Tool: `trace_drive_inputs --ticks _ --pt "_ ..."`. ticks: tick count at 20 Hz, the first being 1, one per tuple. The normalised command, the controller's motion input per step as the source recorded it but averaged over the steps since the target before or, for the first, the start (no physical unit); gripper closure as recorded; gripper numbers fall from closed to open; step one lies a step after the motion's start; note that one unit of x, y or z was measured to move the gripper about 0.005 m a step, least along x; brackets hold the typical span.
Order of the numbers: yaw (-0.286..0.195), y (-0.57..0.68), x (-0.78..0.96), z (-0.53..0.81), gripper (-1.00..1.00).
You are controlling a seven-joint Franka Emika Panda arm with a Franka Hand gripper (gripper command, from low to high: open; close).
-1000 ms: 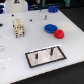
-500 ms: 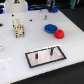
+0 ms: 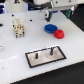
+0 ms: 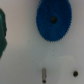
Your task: Insert the blue gear onto the right peg, followed by the red gear
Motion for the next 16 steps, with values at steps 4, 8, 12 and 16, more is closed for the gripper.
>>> trace_drive_inputs --ticks 4,8,12,16 --pt "0.0 0.01 -0.22 -0.56 -1.0" --pt "0.0 -0.02 -0.19 -0.5 -1.0" --pt "0.0 -0.04 -0.28 -0.37 1.0" --pt "0.0 -0.01 -0.3 -0.32 1.0"
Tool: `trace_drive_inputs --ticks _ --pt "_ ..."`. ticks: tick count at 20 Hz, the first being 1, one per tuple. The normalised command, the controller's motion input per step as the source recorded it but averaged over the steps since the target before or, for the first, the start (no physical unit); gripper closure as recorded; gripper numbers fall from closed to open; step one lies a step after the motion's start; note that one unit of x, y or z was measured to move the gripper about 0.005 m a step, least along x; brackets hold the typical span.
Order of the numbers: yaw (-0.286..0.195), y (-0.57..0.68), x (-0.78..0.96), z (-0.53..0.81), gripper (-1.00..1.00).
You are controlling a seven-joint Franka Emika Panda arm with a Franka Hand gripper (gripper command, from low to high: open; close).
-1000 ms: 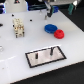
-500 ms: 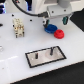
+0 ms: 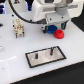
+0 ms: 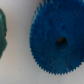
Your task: Insert the blue gear onto the right peg, followed by the red gear
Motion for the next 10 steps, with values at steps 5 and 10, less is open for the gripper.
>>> trace_drive_inputs --ticks 5,10 --pt "0.0 0.01 -0.24 -0.13 1.0" --pt "0.0 0.0 -0.23 -0.1 1.0"
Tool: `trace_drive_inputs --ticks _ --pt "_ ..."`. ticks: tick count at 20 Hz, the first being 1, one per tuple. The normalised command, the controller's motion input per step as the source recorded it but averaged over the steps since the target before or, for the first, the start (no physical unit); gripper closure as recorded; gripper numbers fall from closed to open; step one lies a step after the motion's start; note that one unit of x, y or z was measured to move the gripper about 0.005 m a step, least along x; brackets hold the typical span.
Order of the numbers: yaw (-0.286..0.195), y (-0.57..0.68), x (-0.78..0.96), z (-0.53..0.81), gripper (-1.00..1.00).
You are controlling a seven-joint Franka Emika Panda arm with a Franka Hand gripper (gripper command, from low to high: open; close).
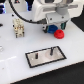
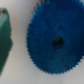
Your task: Insert the blue gear onto the right peg, followed by the red gear
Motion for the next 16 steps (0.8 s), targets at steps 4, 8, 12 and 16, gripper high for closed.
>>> trace_drive_inputs --ticks 4,8,12,16 --pt "0.0 0.0 -0.2 -0.03 1.0" --pt "0.0 0.01 0.06 0.15 1.0" --pt "0.0 0.0 0.24 0.48 1.0" --pt "0.0 -0.05 0.51 0.55 1.0"
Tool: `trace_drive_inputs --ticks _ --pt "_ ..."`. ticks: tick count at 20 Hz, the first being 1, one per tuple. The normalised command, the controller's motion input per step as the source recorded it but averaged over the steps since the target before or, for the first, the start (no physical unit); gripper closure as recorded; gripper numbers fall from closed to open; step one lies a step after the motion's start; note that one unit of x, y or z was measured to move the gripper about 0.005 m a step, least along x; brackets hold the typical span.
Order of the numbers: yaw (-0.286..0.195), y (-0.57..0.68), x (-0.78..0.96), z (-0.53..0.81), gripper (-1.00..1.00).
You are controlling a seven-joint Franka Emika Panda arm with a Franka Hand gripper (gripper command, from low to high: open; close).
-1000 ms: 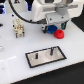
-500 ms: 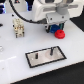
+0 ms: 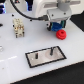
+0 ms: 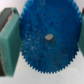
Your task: Insert the blue gear onto the right peg, followed by the red gear
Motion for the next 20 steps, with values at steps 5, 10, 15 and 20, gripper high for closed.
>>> trace_drive_inputs --ticks 5,10,15,20 --pt "0.0 -0.11 0.67 0.53 1.0" --pt "0.0 -0.13 0.75 0.5 1.0" --pt "0.0 -0.24 0.79 0.45 1.0" --pt "0.0 -0.28 0.81 0.36 1.0"
